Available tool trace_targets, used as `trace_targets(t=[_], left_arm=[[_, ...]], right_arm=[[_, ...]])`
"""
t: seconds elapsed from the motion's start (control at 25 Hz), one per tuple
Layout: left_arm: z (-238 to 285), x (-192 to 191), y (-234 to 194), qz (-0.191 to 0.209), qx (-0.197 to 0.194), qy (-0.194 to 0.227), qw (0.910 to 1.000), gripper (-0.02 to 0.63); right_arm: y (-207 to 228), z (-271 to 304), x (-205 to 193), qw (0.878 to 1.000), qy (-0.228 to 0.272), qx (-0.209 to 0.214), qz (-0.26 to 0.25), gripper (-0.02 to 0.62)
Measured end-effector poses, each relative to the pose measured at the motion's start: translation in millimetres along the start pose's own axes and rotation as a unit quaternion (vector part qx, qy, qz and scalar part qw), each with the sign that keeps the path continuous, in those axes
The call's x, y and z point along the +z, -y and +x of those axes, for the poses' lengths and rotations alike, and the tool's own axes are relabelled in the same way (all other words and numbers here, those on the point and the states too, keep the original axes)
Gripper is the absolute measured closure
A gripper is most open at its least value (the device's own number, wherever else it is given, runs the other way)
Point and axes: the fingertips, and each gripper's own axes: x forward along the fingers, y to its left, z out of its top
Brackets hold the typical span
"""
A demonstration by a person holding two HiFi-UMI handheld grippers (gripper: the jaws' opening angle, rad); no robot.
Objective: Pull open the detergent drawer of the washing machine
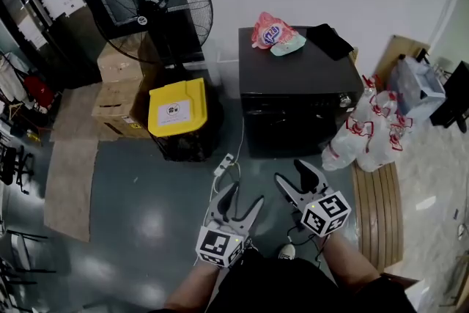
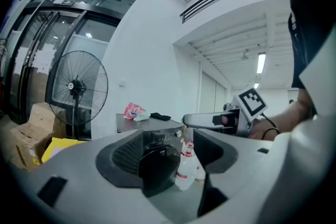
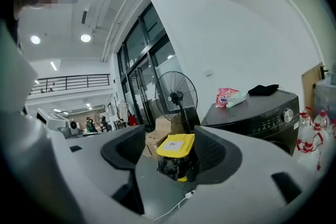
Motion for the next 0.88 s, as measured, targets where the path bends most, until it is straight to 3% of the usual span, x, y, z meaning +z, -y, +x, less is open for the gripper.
trace_targets(t=[0.64, 0.88], left_arm=[[5, 5, -99, 0.015, -0.039, -0.002, 0.9991, 0.333], [7, 17, -124, 0.004, -0.027, 0.003, 0.9996, 0.333]], right_arm=[[1, 107, -17, 0.999, -0.002, -0.038, 0.035, 0.293], [9, 132, -20, 0.997, -0.006, -0.046, 0.056, 0.293]])
